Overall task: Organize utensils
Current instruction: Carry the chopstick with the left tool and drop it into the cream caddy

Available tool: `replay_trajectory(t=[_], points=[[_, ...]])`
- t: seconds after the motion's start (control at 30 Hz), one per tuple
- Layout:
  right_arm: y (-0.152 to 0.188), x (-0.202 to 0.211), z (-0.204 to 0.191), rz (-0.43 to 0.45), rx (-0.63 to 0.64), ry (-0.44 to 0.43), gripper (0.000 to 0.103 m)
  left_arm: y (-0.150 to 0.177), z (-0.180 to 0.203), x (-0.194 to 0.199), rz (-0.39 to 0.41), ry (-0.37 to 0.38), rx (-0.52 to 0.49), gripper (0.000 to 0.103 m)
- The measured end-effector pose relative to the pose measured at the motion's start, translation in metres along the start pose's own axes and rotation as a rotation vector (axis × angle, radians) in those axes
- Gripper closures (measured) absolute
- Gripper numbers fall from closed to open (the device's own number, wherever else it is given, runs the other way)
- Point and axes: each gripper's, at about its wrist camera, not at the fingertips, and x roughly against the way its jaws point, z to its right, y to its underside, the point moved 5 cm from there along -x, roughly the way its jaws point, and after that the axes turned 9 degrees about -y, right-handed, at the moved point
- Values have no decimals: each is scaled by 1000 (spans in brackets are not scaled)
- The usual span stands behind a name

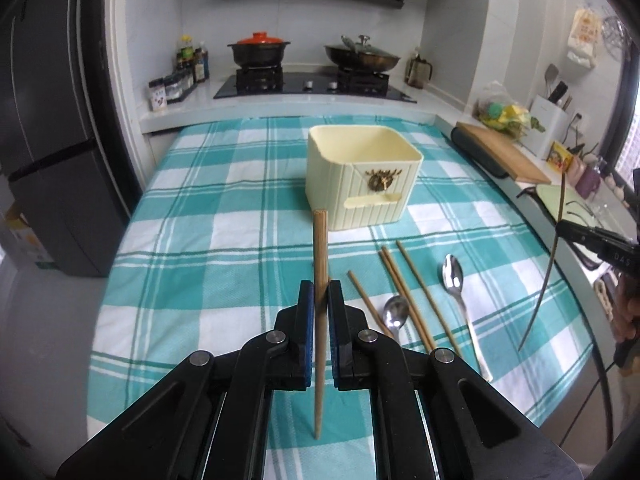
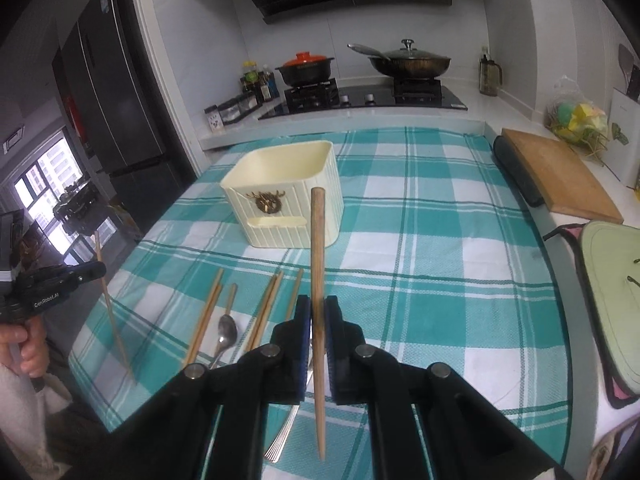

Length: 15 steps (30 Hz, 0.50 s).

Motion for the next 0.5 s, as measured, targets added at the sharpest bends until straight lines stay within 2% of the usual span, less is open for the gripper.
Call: replay_trajectory(t=[0.2, 0.5], points=[[-3, 35, -26, 103, 51, 8, 96, -8, 1, 34, 69, 26, 24, 98], [-18, 53, -57, 247, 125, 4, 96, -26, 0, 50, 108, 60, 50, 98]])
